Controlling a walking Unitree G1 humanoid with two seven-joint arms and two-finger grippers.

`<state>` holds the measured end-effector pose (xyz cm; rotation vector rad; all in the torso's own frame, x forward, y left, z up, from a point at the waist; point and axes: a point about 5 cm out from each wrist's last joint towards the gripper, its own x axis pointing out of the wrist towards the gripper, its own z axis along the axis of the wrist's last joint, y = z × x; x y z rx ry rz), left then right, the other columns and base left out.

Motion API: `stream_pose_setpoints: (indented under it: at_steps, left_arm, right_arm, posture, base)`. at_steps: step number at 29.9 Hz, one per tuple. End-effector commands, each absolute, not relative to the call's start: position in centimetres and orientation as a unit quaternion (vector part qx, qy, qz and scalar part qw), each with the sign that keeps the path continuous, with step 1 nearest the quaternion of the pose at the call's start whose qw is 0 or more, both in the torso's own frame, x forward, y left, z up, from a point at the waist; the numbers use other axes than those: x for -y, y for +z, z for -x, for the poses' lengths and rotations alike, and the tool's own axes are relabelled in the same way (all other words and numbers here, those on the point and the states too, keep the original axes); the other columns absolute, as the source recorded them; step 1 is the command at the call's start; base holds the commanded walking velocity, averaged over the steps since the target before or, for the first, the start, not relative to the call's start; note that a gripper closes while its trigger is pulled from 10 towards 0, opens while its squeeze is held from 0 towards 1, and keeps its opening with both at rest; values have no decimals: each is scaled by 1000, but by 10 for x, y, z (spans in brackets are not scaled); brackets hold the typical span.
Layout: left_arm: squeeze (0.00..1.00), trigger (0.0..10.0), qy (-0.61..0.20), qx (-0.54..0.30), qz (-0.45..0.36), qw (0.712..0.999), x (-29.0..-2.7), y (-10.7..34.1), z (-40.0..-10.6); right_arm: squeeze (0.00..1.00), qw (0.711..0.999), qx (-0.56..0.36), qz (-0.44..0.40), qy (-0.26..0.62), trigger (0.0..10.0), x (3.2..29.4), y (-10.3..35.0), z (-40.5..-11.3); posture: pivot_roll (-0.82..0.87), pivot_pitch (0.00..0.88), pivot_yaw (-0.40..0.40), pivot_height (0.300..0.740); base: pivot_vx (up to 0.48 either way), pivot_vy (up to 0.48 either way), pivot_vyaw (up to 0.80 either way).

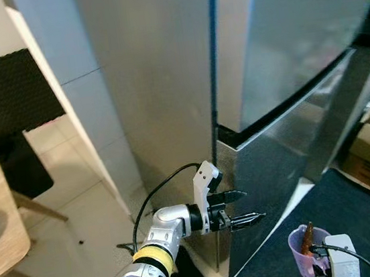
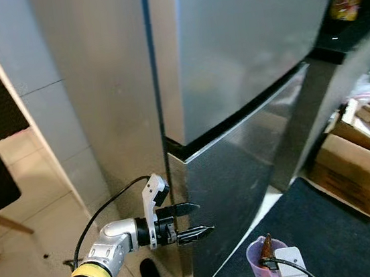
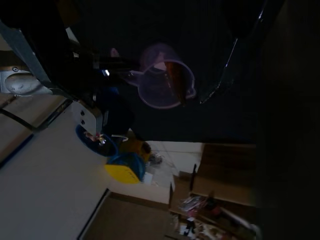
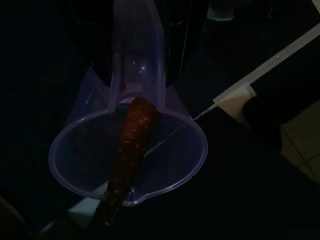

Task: Restocking fridge

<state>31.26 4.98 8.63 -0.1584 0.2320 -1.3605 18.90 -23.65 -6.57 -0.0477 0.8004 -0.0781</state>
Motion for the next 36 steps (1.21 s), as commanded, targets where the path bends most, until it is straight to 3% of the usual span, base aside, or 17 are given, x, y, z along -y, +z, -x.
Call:
stream_pose_setpoints:
  at_steps: [1, 6, 7, 12, 17, 28, 29, 30, 31, 32, 36]
  left_arm:
    - [0, 10000, -629, -105, 61, 767, -48, 88, -313]
    - [0, 10000, -613, -98, 54, 782, -50, 90, -316]
    - [0, 10000, -596, -91, 45, 797, -53, 92, -320]
    - [0, 10000, -589, -93, 35, 802, -59, 92, -322]
    - [0, 10000, -567, -132, -32, 813, -88, 77, -319]
    - [0, 10000, -421, -161, -56, 891, -136, 68, -330]
    - [0, 9412, -393, -155, -44, 905, -141, 71, -334]
    - [0, 2941, -374, -146, -25, 915, -145, 75, -338]
    - [0, 2941, -374, -146, -25, 915, -145, 75, -338]
    - [0, 0, -354, -133, 0, 926, -147, 80, -342]
    - [0, 0, -339, -122, 18, 933, -143, 84, -347]
  right_arm:
    - [0, 923, -381, 24, -40, 10000, 237, -64, -191]
    - [0, 924, -380, 24, -41, 10000, 237, -64, -191]
    - [0, 924, -380, 24, -42, 10000, 237, -63, -192]
    - [0, 924, -379, 23, -43, 10000, 237, -63, -192]
    - [0, 923, -382, 22, -42, 10000, 237, -64, -191]
    - [0, 923, -381, 22, -37, 10000, 234, -63, -194]
    - [0, 923, -382, 23, -37, 10000, 234, -63, -194]
    - [0, 923, -382, 24, -36, 10000, 234, -63, -195]
    - [0, 923, -382, 24, -36, 10000, 234, -63, -195]
    - [0, 923, -382, 24, -35, 10000, 235, -63, -195]
    - [0, 923, -381, 25, -35, 10000, 235, -63, -196]
  posture:
    - [-116, 27, -7, 740]
    - [-117, 24, -6, 740]
    - [-117, 24, -6, 740]
    - [-117, 26, -4, 740]
    - [-107, 31, -11, 740]
    - [-97, 39, -15, 740]
    - [-94, 39, -17, 740]
    - [-93, 39, -18, 740]
    - [-93, 39, -18, 740]
    - [-94, 39, -18, 740]
    - [-97, 38, -18, 740]
  base:
    - [0, 0, 0]
    - [0, 0, 0]
    - [0, 0, 0]
    - [0, 0, 0]
    - [0, 0, 0]
    - [0, 0, 0]
    - [0, 0, 0]
    - [0, 0, 0]
    - [0, 0, 0]
    - [0, 0, 0]
    - [0, 0, 0]
